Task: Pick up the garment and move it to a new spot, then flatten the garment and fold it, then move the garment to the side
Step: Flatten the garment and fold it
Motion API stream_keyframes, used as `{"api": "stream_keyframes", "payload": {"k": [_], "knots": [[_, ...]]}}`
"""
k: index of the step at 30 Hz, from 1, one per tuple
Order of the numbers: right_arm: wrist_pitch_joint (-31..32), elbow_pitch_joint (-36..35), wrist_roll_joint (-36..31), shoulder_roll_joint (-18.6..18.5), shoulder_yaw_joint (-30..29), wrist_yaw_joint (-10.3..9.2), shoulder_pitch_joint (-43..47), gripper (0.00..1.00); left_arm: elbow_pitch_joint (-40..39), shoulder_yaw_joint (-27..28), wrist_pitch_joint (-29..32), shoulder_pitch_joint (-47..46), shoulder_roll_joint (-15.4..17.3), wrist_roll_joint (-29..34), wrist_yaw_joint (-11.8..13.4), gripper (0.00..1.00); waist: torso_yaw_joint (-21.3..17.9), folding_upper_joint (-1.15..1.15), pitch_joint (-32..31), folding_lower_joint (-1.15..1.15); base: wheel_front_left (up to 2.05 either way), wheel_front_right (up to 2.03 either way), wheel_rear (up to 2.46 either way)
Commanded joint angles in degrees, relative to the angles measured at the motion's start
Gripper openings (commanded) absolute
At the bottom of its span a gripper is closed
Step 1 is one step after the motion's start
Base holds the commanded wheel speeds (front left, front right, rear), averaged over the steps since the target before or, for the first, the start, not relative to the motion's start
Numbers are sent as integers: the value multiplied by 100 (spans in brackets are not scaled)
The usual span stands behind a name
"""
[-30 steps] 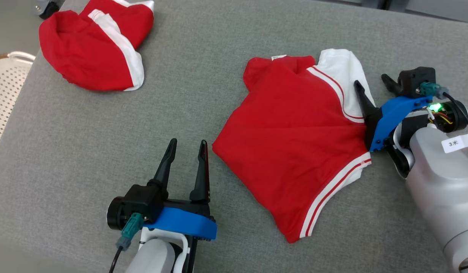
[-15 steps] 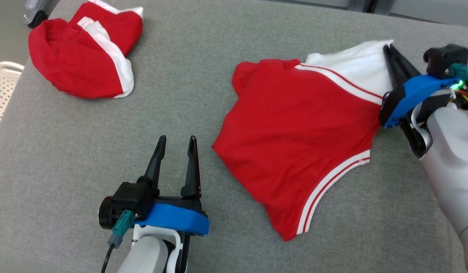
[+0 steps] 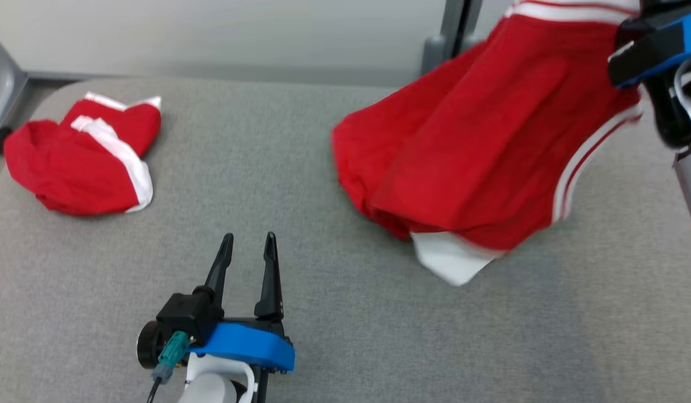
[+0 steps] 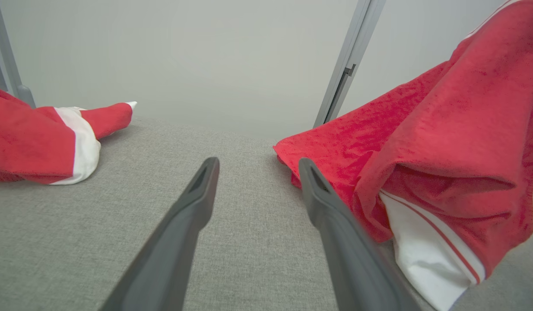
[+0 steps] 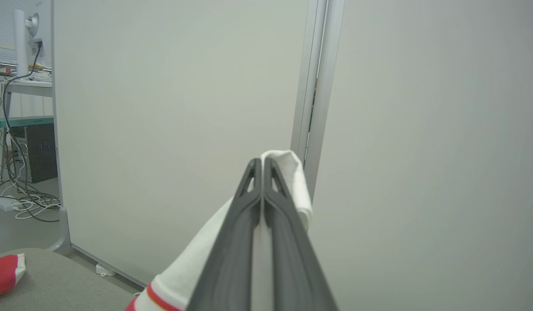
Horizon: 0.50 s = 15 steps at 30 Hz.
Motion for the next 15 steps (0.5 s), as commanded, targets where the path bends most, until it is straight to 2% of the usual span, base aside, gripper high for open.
{"api": "stream_keyframes", "payload": {"k": [1,7,15], "knots": [[-16,-156,-42,-55,39,1,-173,0,43,10,-14,85,2,-21,-39,100,-210,1,-290,1,0,0,0],[-16,-473,-238,40,382,1,-500,0,138,-28,-15,324,2,-85,-109,100,-32,1,-641,1,0,0,0],[-16,-572,-121,529,600,1,-846,0,179,-99,-14,503,-3,-115,-129,100,450,1,-851,1,0,0,0]]}}
